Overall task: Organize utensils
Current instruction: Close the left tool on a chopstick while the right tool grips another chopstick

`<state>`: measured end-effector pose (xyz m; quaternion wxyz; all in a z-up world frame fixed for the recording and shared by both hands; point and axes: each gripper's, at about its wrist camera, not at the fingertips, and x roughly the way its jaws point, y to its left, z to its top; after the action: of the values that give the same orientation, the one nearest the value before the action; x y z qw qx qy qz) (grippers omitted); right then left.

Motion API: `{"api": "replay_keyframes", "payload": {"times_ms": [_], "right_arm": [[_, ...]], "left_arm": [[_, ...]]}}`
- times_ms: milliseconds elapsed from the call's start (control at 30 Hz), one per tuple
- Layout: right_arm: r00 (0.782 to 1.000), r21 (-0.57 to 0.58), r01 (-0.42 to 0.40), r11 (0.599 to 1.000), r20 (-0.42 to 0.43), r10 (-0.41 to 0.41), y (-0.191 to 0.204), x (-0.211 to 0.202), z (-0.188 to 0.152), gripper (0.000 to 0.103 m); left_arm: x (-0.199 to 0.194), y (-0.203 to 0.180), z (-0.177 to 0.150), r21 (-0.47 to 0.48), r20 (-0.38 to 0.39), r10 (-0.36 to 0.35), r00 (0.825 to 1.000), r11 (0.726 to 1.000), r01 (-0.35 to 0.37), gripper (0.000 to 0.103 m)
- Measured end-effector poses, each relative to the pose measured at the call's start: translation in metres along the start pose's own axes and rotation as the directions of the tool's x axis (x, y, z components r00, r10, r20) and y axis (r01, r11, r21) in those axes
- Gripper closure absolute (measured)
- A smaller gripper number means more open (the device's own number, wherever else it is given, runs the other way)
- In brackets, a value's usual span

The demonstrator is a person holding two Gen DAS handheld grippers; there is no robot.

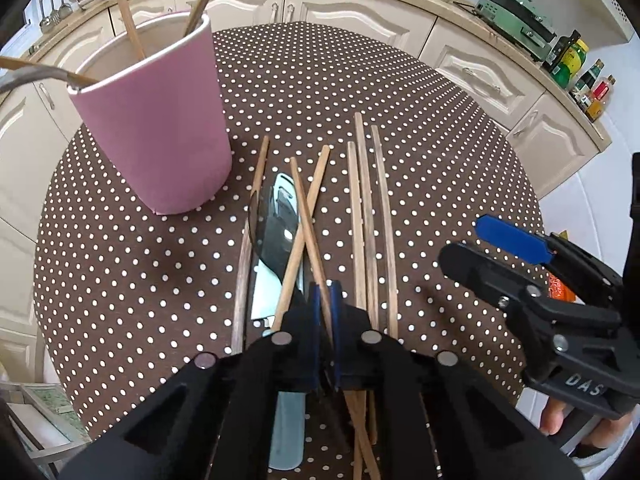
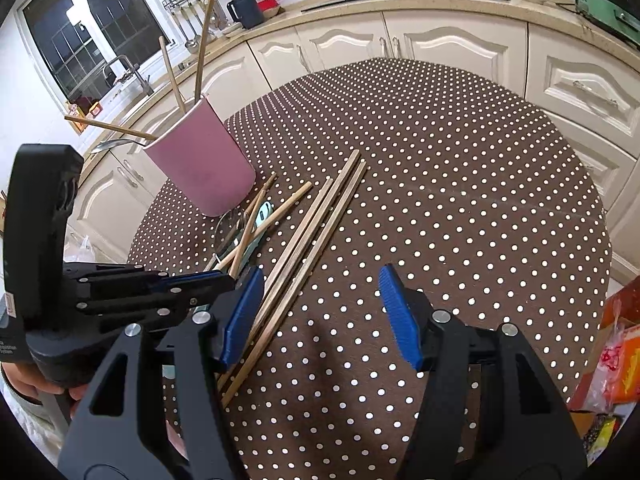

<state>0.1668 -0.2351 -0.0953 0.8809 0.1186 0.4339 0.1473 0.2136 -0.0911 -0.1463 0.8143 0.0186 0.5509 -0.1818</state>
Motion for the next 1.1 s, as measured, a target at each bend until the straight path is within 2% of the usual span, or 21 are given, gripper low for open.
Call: {"api": "replay_keyframes", "payload": {"times_ms": [333, 500, 600, 700, 900, 933, 1000, 1100], "right_arm": [[0.999, 0.012, 0.01, 1.0, -0.039, -0.01, -0.001, 0.013, 0.008, 0.043], [0.998, 0.009, 0.018, 1.0, -0.054, -0.018, -0.001, 0.017, 0.011, 0.043], [0.997, 0.011, 0.031, 0.999, -0.069, -0.03, -0.002, 0.021, 0.011, 0.043], [0.994, 0.0, 0.057, 0.998, -0.095, -0.057, 0.0, 0.027, 0.014, 0.043], [0.982, -0.053, 0.113, 0.992, -0.145, -0.12, 0.016, 0.047, 0.023, 0.044], [0.977, -0.072, 0.135, 0.988, -0.155, -0.145, 0.019, 0.052, 0.024, 0.044], [0.971, -0.084, 0.155, 0.984, -0.171, -0.168, 0.021, 0.059, 0.026, 0.052], [0.965, -0.092, 0.181, 0.979, -0.178, -0.194, 0.022, 0.067, 0.03, 0.055]], "left_arm": [[0.009, 0.0, 0.003, 0.004, -0.025, -0.027, 0.999, 1.0, 0.027, 0.095], [0.011, 0.0, 0.005, -0.005, -0.012, -0.039, 0.999, 0.999, 0.039, 0.098], [0.006, 0.008, 0.003, -0.027, 0.018, -0.067, 0.998, 0.997, 0.067, 0.098], [-0.011, 0.013, 0.0, -0.041, 0.08, -0.096, 0.992, 0.994, 0.1, 0.098], [-0.04, 0.02, -0.005, -0.048, 0.174, -0.137, 0.975, 0.988, 0.147, 0.098], [-0.045, 0.022, -0.006, -0.049, 0.189, -0.134, 0.973, 0.988, 0.146, 0.098], [-0.054, 0.027, -0.008, -0.056, 0.207, -0.138, 0.969, 0.987, 0.152, 0.098], [-0.063, 0.034, -0.01, -0.061, 0.223, -0.14, 0.965, 0.986, 0.157, 0.098]]}}
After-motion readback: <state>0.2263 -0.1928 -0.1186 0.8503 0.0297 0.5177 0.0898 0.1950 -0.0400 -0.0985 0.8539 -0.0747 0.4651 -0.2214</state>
